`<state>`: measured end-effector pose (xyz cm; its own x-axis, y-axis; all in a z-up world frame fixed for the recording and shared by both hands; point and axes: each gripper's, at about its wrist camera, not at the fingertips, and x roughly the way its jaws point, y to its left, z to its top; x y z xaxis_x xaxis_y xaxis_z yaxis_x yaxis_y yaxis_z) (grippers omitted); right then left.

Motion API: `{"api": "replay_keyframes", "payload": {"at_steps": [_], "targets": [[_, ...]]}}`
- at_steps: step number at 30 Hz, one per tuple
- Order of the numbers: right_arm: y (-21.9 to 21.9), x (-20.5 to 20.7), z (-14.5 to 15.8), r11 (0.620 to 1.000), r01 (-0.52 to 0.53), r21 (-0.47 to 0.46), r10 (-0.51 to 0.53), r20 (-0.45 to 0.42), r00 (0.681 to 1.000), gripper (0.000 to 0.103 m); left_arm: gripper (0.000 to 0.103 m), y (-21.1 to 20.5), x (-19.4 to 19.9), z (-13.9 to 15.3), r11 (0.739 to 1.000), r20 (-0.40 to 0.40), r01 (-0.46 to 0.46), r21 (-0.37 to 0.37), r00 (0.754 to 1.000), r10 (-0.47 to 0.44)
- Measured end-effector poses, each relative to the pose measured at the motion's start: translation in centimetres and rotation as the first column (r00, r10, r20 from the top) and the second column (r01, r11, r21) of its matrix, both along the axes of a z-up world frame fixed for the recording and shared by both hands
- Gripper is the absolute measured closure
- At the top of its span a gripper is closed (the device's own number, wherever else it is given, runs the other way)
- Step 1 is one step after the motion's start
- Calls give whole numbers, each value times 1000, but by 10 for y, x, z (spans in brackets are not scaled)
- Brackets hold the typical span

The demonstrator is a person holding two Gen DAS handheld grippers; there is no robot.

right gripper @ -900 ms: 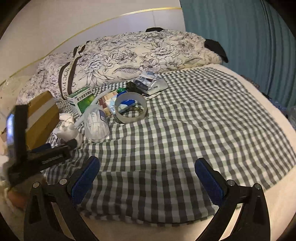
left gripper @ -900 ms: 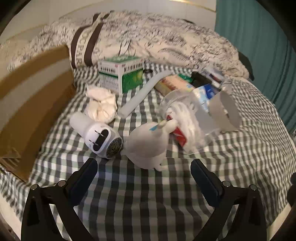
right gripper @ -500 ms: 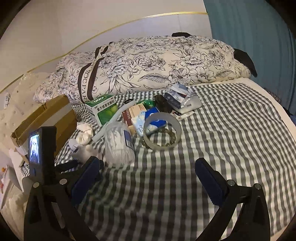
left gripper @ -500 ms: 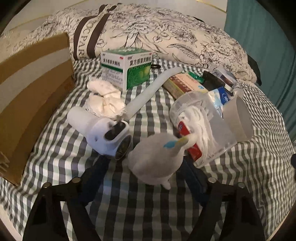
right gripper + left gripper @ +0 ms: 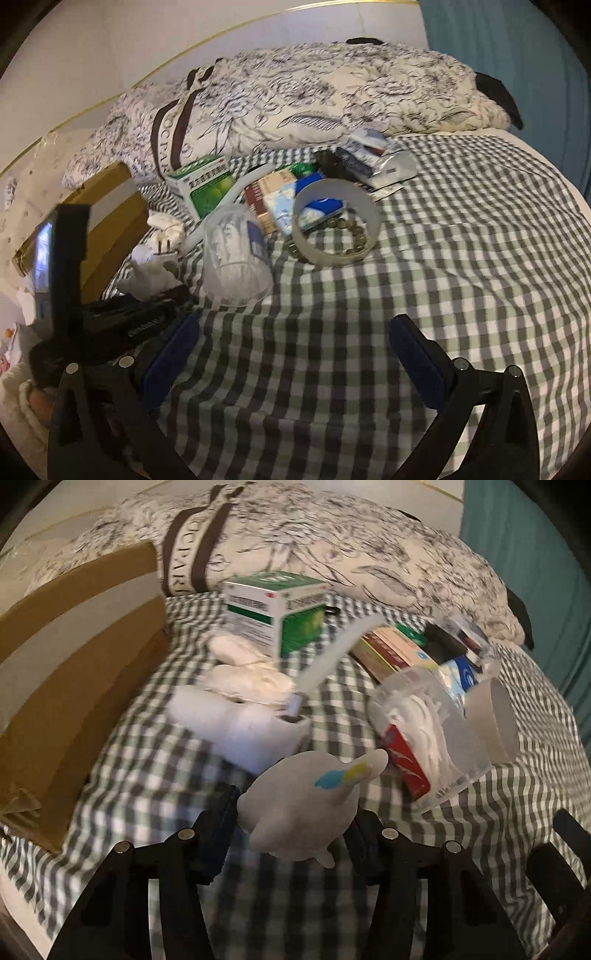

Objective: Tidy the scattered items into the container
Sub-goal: 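Grasp the white plush toy with the left gripper, then grasp the clear plastic cup of white swabs with the right gripper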

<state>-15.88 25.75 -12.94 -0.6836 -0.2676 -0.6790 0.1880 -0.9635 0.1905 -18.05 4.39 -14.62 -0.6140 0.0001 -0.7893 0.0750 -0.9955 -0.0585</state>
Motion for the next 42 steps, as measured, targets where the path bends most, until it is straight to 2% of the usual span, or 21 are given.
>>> {"api": "replay_keyframes", "payload": {"at_steps": [7,14,16,17,18,19,23,27,30,42], "targets": [[-42,-40,6,994,-96,47,96,3,995,0,48,-31,8,10,998,0,-63,-25,998,63],[-80,-82,-17,983,-133,129,124,76,989,2,48,-48,9,12,996,9,-81,-23,997,81],[-82,-89,-23,982,-121,145,106,103,989,13,48,-49,9,12,997,15,-75,-18,997,76],[-83,-91,-26,982,-118,148,101,117,988,15,48,-50,8,13,997,16,-74,-16,997,75],[-83,-93,-28,982,-115,150,96,131,987,23,48,-50,8,13,998,17,-69,-13,997,70],[-83,-95,-31,982,-117,150,94,151,984,38,48,-51,8,14,998,17,-66,-11,998,67],[-85,-90,-31,979,-113,167,83,172,981,38,48,-54,8,22,998,11,-67,-3,998,67],[-80,-80,-24,986,-92,138,64,197,978,38,48,-55,12,34,998,-4,-67,-4,998,67],[-74,-61,-11,992,-73,107,52,184,982,40,48,-53,16,43,998,-21,-70,-10,997,69],[-61,0,49,994,-45,96,33,123,992,41,48,-39,50,92,1000,-84,-31,-2,996,31]]}}
